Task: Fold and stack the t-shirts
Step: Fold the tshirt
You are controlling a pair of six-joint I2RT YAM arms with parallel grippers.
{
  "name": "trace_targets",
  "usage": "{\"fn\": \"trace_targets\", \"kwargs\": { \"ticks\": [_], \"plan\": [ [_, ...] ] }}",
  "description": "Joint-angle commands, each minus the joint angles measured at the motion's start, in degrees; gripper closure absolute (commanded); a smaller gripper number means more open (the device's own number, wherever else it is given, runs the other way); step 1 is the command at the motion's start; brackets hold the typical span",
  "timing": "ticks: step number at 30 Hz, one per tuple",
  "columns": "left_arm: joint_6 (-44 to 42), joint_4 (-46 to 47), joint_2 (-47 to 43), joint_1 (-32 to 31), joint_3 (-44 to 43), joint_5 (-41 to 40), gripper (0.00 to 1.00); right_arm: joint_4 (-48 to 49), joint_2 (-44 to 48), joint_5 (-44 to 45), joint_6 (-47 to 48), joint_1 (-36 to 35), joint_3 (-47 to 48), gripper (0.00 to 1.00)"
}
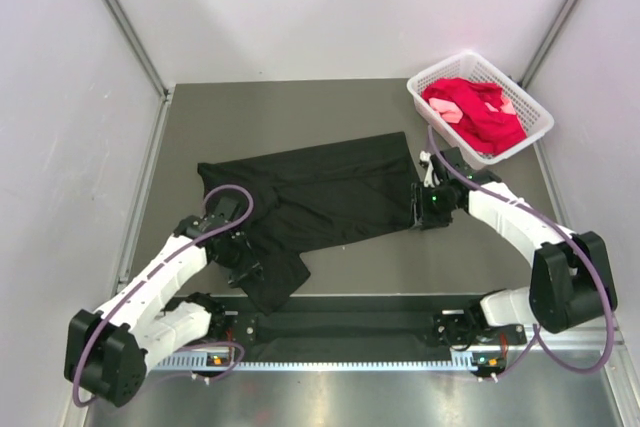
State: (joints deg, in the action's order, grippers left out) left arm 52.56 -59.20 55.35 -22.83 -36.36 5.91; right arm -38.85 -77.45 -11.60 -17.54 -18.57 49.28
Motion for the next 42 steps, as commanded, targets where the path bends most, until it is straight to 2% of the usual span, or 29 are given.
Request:
{"fn": "trace_targets", "kwargs": {
  "ticks": [1,3,8,12,20,23,27,32,33,38,42],
  "plan": [
    [7.02,-0.13,-0.86,-0.20,2.60,-7.73,0.58,2.29,2.74,-0.27,0.75,0.29,-0.67,0.62],
    [9.83,1.44,-0.60,-0.11,2.44,-10.21,0.60,2.20,3.44,-0.45,0.32,0.37,-0.59,0.62],
    [13.80,2.59,5.37,-0.11,0.59,-17.06,0.59,1.32,4.15,-0.80,0.05,0.29,1.08,0.62],
    [17.13,4.62,12.66,-0.11,1.03,-16.02,0.57,0.36,4.59,-0.54,0.66,0.29,2.23,0.62],
    [21.27,8.56,4.95,-0.11,8.58,-16.02,0.55,0.00,5.38,0.17,0.84,0.72,1.96,0.62],
    [21.80,11.20,5.64,-0.11,10.95,-15.32,0.57,0.09,5.03,0.87,-0.82,1.60,1.17,0.62],
    [20.66,11.91,9.59,-0.11,10.53,-15.23,0.73,0.71,2.58,2.62,-3.46,4.23,1.17,0.63],
    [19.43,11.04,10.22,-0.11,9.03,-15.76,0.80,1.76,0.55,1.58,-4.78,11.25,-0.14,0.65],
    [19.25,11.12,10.04,-0.11,9.11,-15.67,0.85,1.93,0.28,1.66,-4.61,12.06,-0.32,0.65],
    [17.59,11.91,9.95,-0.11,8.85,-15.05,0.90,4.48,-2.79,-0.79,-5.13,16.97,-1.99,0.63],
    [15.92,12.00,11.09,-0.11,6.75,-14.79,0.96,7.82,-5.51,-3.43,-6.98,17.60,-3.04,0.62]
  ]
}}
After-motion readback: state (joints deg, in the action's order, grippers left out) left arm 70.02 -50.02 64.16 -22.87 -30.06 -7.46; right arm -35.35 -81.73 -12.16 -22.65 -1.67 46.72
